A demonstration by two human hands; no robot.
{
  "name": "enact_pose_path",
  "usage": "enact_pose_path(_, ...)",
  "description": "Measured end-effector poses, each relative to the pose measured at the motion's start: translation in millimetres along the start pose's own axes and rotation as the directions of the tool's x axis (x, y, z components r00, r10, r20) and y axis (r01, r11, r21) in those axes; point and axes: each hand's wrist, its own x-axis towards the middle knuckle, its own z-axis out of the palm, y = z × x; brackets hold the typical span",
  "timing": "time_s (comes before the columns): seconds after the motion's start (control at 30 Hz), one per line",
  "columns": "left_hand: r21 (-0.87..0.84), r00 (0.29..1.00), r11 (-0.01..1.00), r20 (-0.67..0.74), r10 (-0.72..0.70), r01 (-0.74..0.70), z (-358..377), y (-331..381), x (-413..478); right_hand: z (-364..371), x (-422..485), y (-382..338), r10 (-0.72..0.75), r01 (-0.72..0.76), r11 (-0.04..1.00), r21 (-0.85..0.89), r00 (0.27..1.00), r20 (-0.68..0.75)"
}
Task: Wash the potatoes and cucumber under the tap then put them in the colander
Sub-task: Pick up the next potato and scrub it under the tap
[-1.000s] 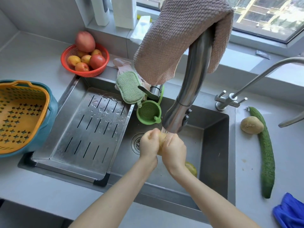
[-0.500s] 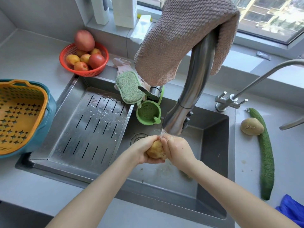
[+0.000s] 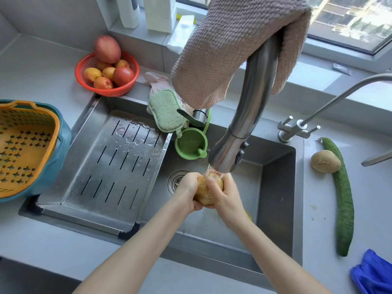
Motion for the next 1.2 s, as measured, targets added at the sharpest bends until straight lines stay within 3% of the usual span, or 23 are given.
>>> enact_pose_path(0.1,-0.021,0.994,0.995,-0.045,0.096,-0.097,5,0,-2,5,6,-2,0.028,-0.025,0.993,0.112,0.999,-0.021)
enact_pose_path(0.2,0.027,0.99,0.992,-0.068,0.124,-0.123,4,1,-4,1,8,-8,0.083,-0.083,0.993,0.081,0.997,-0.002)
enact_pose_path(0.37,0.1,0.999,0.994,0.0,-0.038,0.038,-6,6,-11,-26,-3,-6,0.084,-0.023,0.985,-0.17,0.93,0.359)
enact_pose_path(0.47,0.076,0.999,0.996,-0.027,-0.034,0.036,-1,8,-19,-18,2,-2,0.038,0.014,0.974,-0.227,0.974,0.224)
enact_pose_path(0.57,0.065,0.975,0.987,-0.158,0.157,-0.149,7,1,-10,2,6,2,0.1,-0.099,0.992,-0.079,0.995,0.009)
enact_pose_path(0.63,0.333,0.864,0.881,-0.262,0.429,-0.337,9,-12,-2,7,15,7,0.196,-0.196,0.981,0.004,0.979,-0.056)
enact_pose_path(0.73,0.677,0.626,0.558,-0.181,0.759,-0.48,14,-34,-4,3,28,3,0.334,-0.321,0.94,0.114,0.936,-0.115)
enact_pose_path(0.8,0.748,0.526,0.406,-0.089,0.846,-0.526,14,-40,-7,-2,29,-1,0.423,-0.399,0.898,0.187,0.9,-0.106)
enact_pose_path(0.87,0.746,0.479,0.355,-0.055,0.876,-0.563,8,-42,-4,0,27,1,0.426,-0.411,0.896,0.169,0.902,-0.063)
enact_pose_path(0.93,0.651,0.521,0.457,-0.109,0.847,-0.606,5,-35,-1,5,22,4,0.357,-0.354,0.928,0.117,0.934,-0.003)
enact_pose_path(1.03,0.298,0.778,0.81,-0.249,0.577,-0.505,-1,-15,10,6,8,6,0.255,-0.263,0.96,0.097,0.963,0.092)
enact_pose_path(1.1,0.107,0.898,0.925,-0.221,0.379,-0.364,-6,-4,15,7,-2,6,0.181,-0.188,0.981,0.043,0.975,0.132)
enact_pose_path(1.13,0.105,0.912,0.936,-0.211,0.351,-0.336,-7,-1,15,9,-3,8,0.15,-0.153,0.988,0.028,0.983,0.107)
enact_pose_path(1.2,0.281,0.856,0.886,-0.269,0.441,-0.369,-3,0,12,15,-1,8,0.127,-0.125,0.991,0.053,0.992,-0.023)
